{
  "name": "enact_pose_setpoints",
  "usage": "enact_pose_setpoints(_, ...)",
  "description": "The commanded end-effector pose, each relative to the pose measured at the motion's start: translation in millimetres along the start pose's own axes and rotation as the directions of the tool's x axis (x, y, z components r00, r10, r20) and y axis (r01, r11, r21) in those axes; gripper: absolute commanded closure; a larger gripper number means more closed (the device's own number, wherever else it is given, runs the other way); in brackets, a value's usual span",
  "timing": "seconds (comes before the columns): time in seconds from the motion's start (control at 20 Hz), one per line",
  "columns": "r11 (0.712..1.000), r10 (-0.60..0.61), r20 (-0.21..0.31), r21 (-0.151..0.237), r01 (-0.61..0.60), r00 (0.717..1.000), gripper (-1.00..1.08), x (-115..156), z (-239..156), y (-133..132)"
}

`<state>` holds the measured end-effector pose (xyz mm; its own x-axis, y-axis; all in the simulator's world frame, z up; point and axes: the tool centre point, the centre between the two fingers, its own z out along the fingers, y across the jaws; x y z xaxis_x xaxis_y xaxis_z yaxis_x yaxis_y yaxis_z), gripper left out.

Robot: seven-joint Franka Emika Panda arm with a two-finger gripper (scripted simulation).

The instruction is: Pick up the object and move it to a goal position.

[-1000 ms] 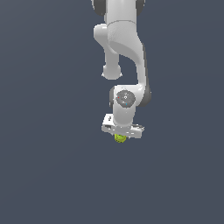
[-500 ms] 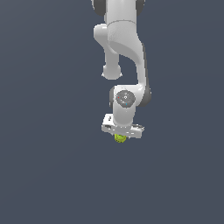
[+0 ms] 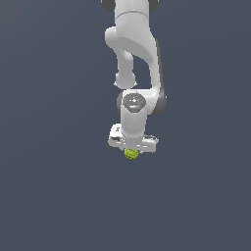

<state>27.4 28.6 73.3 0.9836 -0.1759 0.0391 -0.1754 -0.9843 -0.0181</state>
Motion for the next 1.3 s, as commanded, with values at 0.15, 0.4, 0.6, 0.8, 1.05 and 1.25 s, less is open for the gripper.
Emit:
enact_pose_setpoints(0.15,0.999,-0.044,-0.053,0.022,0.045,0.998,1.08,17.0,-40.7,20.3)
enact_pose_setpoints(0.4,0.994,-0.095,-0.113,0.045,0.100,0.989,1.08,34.7,-87.6,43.9)
enact_pose_setpoints(0.6,0.987,-0.134,-0.162,0.061,0.146,0.978,1.08,48.0,-125.6,63.0)
enact_pose_setpoints(0.8,0.979,-0.171,-0.209,0.076,0.190,0.963,1.08,59.9,-162.3,81.5)
enact_pose_setpoints(1.05,0.965,-0.213,-0.267,0.092,0.245,0.940,1.08,73.6,-207.7,104.6)
enact_pose_setpoints(1.25,0.952,-0.245,-0.315,0.102,0.290,0.917,1.08,83.9,-244.7,123.8)
